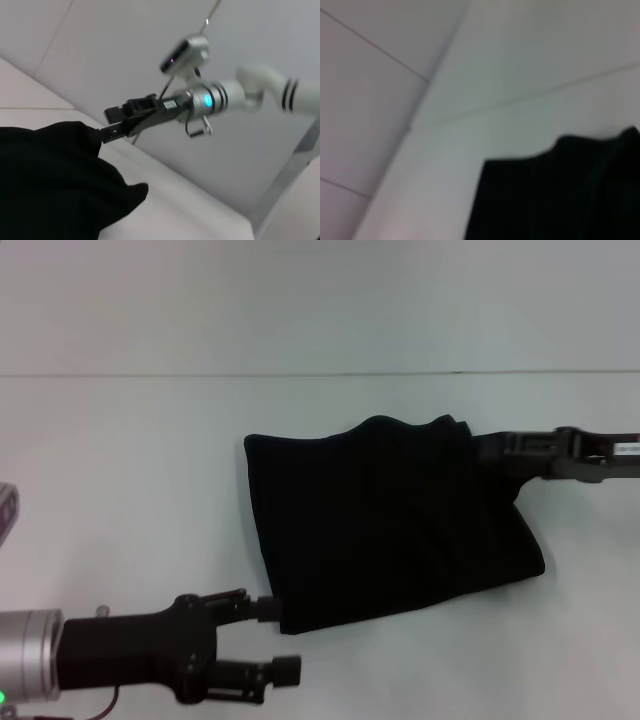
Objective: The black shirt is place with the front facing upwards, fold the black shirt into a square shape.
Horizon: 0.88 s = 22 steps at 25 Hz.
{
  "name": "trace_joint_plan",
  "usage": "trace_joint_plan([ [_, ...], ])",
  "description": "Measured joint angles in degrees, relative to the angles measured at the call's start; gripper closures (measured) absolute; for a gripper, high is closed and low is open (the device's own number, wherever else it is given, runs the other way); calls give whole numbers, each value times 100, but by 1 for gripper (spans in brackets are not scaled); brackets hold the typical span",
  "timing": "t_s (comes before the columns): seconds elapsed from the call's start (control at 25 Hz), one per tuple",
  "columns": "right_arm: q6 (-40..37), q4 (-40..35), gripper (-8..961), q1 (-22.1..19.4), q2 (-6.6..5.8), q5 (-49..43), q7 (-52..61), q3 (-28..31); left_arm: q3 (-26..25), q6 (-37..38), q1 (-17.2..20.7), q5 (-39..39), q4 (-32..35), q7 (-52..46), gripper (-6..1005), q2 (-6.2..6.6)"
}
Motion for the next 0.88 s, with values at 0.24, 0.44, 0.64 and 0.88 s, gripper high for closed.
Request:
trace_joint_plan([
  [0.24, -352, -823, 156, 626, 119, -1307, 1375, -378, 95, 101, 82, -41, 198, 354, 48, -17],
  [0.44, -586, -1008, 158, 866, 169, -1701, 1780, -402, 96, 212, 103, -11, 262, 449, 48, -2],
  [0.64, -531, -926, 159, 973, 239, -2014, 1844, -482, 92, 247, 222, -6, 300, 555, 49, -23],
  [0.88, -408, -791, 161, 1024, 279, -2015, 1792, -556, 66, 257, 269, -3, 304, 560, 49, -26],
])
